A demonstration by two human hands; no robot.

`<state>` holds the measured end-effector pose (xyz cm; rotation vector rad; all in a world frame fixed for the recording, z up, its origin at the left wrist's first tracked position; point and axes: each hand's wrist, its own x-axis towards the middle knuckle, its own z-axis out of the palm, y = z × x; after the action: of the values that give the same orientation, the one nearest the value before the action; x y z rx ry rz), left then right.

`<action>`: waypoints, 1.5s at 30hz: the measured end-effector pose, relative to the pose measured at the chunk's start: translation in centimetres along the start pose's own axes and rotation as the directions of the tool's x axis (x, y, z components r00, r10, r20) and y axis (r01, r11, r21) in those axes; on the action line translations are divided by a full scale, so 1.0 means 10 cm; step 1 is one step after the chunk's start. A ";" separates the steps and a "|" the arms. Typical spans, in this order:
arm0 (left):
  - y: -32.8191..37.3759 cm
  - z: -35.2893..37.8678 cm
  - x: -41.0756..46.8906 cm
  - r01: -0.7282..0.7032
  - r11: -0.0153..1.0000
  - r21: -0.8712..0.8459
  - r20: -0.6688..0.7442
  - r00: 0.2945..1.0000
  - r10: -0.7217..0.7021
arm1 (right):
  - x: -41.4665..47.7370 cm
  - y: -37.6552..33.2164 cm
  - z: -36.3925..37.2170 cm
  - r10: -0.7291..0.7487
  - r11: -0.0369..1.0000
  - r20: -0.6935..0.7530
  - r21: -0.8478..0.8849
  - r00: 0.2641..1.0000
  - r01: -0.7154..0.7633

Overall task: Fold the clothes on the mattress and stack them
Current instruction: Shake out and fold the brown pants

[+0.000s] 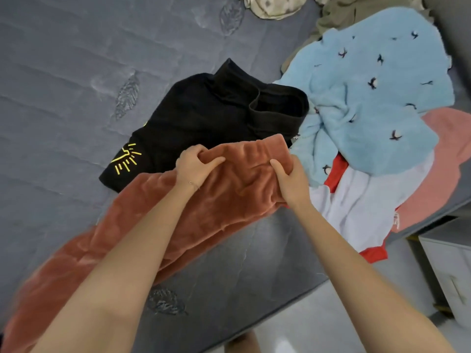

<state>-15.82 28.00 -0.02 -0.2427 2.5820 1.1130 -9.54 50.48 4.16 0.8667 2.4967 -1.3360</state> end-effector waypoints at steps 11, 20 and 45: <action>-0.31 0.21 0.07 -0.130 0.969 0.209 -0.092 0.984 0.152 | 0.23 0.12 0.27 -0.265 0.919 -0.035 -0.311 0.964 0.241; -0.64 -0.19 -0.45 -0.155 0.914 0.374 -0.083 0.976 0.200 | -0.29 -0.27 0.66 -0.468 0.733 0.142 -0.489 0.872 0.473; -3.21 -2.03 -2.28 0.423 0.863 0.275 -0.236 0.900 -0.366 | -2.33 -0.67 2.88 -0.471 0.532 0.558 -0.438 0.683 0.725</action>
<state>9.85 -8.06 -0.51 -0.7844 2.6413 0.5341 2.38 14.87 1.75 -0.4530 2.6967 -0.5392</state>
